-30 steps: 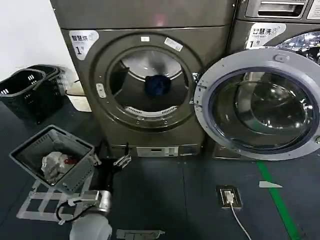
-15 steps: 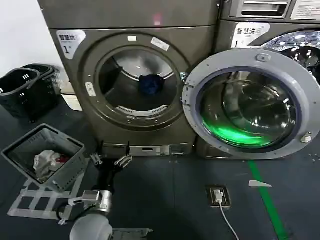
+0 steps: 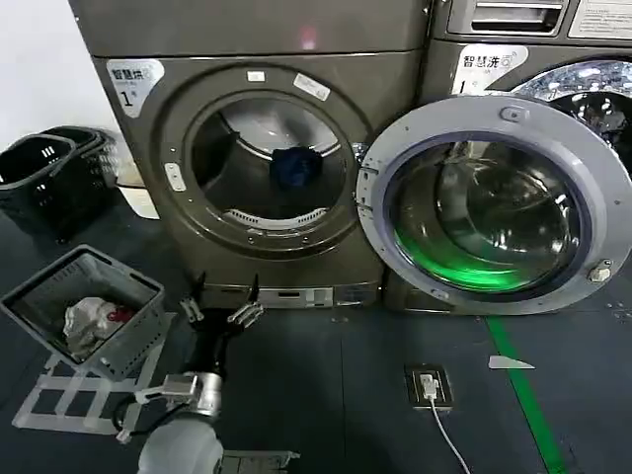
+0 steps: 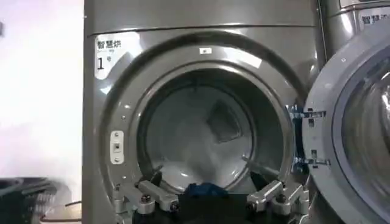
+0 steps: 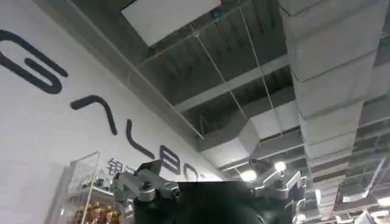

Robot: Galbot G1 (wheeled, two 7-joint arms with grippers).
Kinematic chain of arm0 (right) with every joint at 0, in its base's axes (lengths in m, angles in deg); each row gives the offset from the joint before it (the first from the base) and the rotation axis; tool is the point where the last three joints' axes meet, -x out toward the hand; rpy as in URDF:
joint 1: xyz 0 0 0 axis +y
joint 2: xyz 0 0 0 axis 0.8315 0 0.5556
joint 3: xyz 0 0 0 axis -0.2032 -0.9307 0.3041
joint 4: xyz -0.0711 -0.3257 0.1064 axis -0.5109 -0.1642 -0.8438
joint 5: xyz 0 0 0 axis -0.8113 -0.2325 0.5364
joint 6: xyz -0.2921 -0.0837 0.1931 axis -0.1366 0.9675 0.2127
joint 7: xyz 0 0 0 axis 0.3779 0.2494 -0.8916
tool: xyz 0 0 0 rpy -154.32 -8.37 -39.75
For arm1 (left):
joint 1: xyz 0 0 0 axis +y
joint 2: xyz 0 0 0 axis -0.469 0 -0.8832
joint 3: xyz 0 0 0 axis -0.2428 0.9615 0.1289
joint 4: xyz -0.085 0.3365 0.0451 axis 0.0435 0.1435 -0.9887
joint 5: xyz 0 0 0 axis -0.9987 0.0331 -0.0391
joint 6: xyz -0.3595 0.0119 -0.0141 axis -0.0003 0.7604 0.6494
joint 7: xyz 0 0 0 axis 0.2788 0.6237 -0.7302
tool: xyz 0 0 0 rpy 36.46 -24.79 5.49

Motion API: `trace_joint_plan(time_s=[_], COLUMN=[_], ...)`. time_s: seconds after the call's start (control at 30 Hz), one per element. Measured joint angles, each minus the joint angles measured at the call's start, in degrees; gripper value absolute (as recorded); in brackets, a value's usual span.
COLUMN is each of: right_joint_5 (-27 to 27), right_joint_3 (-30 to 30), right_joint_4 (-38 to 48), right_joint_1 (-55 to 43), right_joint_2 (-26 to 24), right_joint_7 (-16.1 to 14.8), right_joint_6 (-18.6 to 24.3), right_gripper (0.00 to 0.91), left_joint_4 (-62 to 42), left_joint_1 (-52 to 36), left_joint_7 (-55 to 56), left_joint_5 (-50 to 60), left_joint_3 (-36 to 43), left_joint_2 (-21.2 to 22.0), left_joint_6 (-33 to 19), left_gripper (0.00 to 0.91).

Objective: Grasp the clothes from the dryer.

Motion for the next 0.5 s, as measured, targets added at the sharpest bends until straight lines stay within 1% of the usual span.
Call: trace_joint_plan(time_s=[0.5], right_joint_5=[2.1], right_joint_3=[0.6], right_joint_4=[-1.2], right_joint_1=[0.7], right_joint_2=[0.3], right_joint_7=[0.6], right_joint_6=[0.8], right_gripper=[0.907], left_joint_4=[-1.0], left_joint_1=[-1.4], left_joint_7=[0.0], left_joint_5=[-0.3], left_joint_3=[0.2], left_joint_2=[-0.2], left_joint_6=[0.0], left_gripper=[0.907])
